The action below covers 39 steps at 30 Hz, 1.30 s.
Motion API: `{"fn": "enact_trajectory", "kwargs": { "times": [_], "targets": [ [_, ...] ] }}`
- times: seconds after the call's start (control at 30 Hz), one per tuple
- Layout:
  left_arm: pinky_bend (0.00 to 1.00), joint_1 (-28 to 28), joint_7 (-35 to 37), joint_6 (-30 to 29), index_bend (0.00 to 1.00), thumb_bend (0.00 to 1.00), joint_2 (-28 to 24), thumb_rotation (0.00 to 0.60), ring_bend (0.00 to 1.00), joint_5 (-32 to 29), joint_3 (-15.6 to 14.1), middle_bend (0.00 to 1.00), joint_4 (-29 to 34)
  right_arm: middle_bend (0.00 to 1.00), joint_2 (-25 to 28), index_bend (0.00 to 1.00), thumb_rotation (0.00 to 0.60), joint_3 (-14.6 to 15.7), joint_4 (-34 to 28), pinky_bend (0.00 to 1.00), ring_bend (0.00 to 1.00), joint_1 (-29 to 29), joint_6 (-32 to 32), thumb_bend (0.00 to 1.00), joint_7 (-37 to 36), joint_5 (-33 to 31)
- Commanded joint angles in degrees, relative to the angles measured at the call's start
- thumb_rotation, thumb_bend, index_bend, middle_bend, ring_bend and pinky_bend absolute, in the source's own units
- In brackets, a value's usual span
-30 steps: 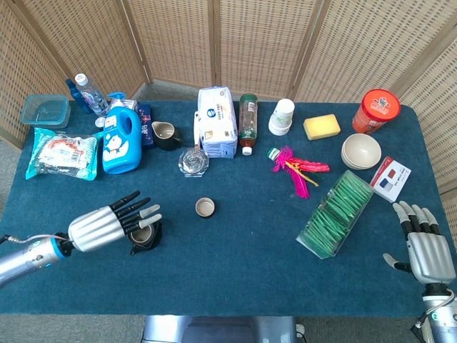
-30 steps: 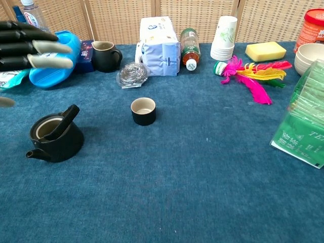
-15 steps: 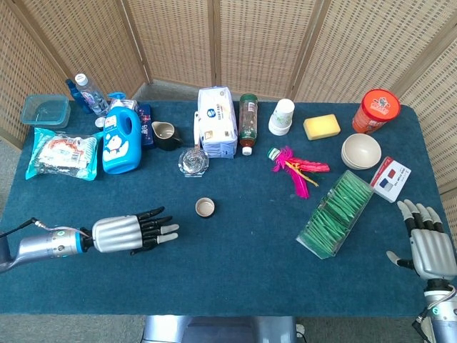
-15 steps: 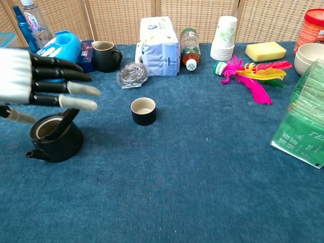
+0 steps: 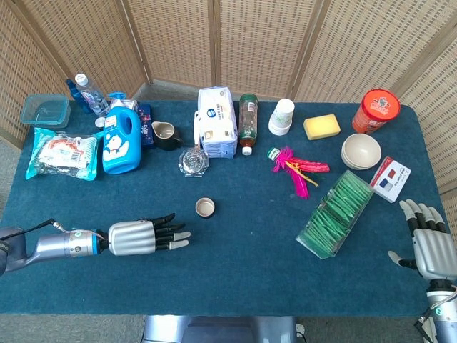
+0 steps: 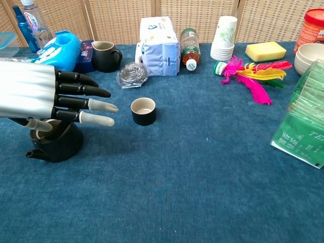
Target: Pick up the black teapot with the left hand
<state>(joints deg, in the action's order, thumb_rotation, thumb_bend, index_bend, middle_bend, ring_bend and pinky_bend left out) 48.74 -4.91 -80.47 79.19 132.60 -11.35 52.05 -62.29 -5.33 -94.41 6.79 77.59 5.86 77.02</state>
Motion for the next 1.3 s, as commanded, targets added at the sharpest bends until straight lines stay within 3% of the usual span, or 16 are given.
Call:
{"fn": "enact_trajectory", "kwargs": {
  "times": [0.03,0.17,0.43,0.63,0.87,1.0,1.17,1.3],
  "targets": [
    [0.18,0.40,-0.37,0.26,0.00,0.24,0.32,0.600,0.00,-0.41,-0.08,0.00,0.46,0.00,0.07,0.00,0.600,0.05,-0.04,0.00,0.00,0.02,-0.15,0.00,-0.11,-0.06],
    [0.22,1.56,-1.14,1.45,0.01,0.36,1.23,0.600,0.04,-0.28,-0.54,0.00,0.87,0.00,0.29,0.00,0.600,0.05,-0.14,0.00,0.00,0.05,-0.40,0.00,-0.54,-0.25],
    [0.29,3.17,-1.67,3.41,0.09,0.39,2.18,0.600,0.12,-0.89,-1.76,0.09,1.02,0.00,0.47,0.00,0.600,0.08,-0.18,0.00,0.00,0.22,-0.98,0.00,-0.66,-0.70],
    [0.56,3.99,-2.11,4.95,0.28,0.43,2.77,0.600,0.39,-1.63,-2.57,0.30,1.38,0.00,0.54,0.00,0.600,0.17,-0.27,0.00,0.00,0.36,-1.41,0.00,-0.82,-0.89],
    [0.64,4.67,-2.63,5.85,0.52,0.51,3.04,0.600,0.62,-1.87,-3.75,0.61,1.36,0.00,0.60,0.00,0.600,0.14,-0.29,0.00,0.00,0.41,-1.54,0.00,-0.75,-1.21],
    [0.73,4.47,-3.28,6.17,0.59,0.59,3.21,0.600,0.73,-2.52,-4.12,0.70,1.49,0.00,0.72,0.00,0.600,0.34,-0.49,0.00,0.00,0.49,-1.83,0.00,-0.64,-1.12],
    [0.95,4.04,-3.84,5.47,0.67,0.69,3.02,0.600,0.89,-3.11,-4.41,0.80,1.38,0.00,0.82,0.00,0.600,0.43,-0.62,0.00,0.00,0.54,-2.01,0.00,-0.63,-1.16],
    [1.00,2.36,-4.28,4.29,0.72,0.73,2.02,0.600,0.95,-5.74,-3.61,0.86,1.77,0.00,0.79,0.00,0.600,0.62,-0.74,0.00,0.00,0.64,-2.27,0.00,-0.37,-1.11]
  ]
}}
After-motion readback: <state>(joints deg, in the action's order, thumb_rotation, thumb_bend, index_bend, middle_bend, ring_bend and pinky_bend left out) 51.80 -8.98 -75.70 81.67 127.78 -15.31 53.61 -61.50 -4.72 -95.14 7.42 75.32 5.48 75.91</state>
